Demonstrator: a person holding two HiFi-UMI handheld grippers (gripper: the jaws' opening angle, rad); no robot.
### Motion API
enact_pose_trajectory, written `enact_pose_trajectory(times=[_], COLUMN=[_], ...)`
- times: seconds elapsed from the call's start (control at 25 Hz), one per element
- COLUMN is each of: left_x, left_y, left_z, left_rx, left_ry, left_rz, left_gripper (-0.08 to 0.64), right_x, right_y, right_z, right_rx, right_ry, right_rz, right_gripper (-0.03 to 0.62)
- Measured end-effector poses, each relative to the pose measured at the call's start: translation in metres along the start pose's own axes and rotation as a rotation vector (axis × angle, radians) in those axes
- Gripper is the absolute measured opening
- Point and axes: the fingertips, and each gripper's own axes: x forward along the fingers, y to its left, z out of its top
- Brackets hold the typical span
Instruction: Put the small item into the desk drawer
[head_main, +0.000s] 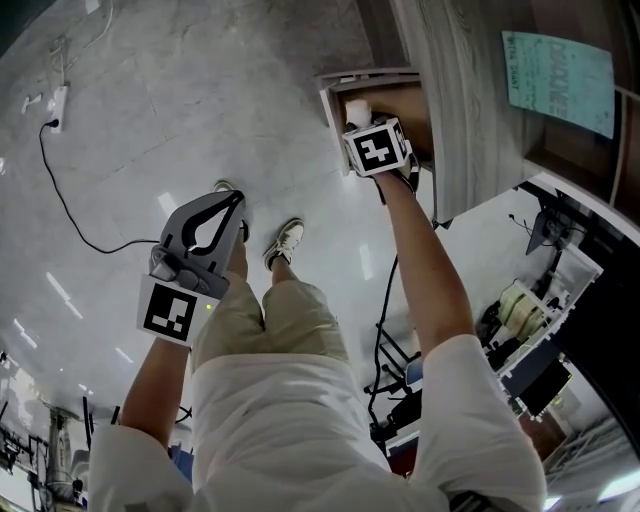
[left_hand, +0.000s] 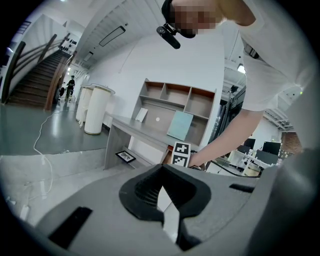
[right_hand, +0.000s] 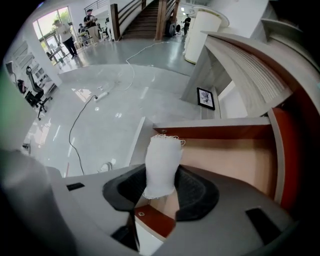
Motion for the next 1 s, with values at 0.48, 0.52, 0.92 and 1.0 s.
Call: enact_pose_trajectory(times=[0.48,0.52,0.92,1.0], left_x=[-0.007,-0.007,-0.007,-0.006], left_y=[0.003,0.003,0.005,0.008], left_z=[-0.010,-0.011,-0.011,-0.010], left_rx=[-0.018,-0.018,-0.019,-0.019], left_ry=[0.021,0.024,0.040,0.037], left_rz=[-0.003,-0.004,-0.011,-0.009], left_gripper=[0.006,0.006,0.006,0.006], right_x=[0.024,0.026,0.038,0.042], right_y=[-0.002,-0.002,0.004,0.005], right_z=[-0.015,-0.017,-0.022,-0.024], right_rx=[-0.085,-0.092,-0.194,-0.214], right_ry=[0.131,0.140,0.200,0.213], right_rz=[-0.011,-0.010,-0.025,-0.032], right_gripper=[0.166,0.166,0.169,0.169])
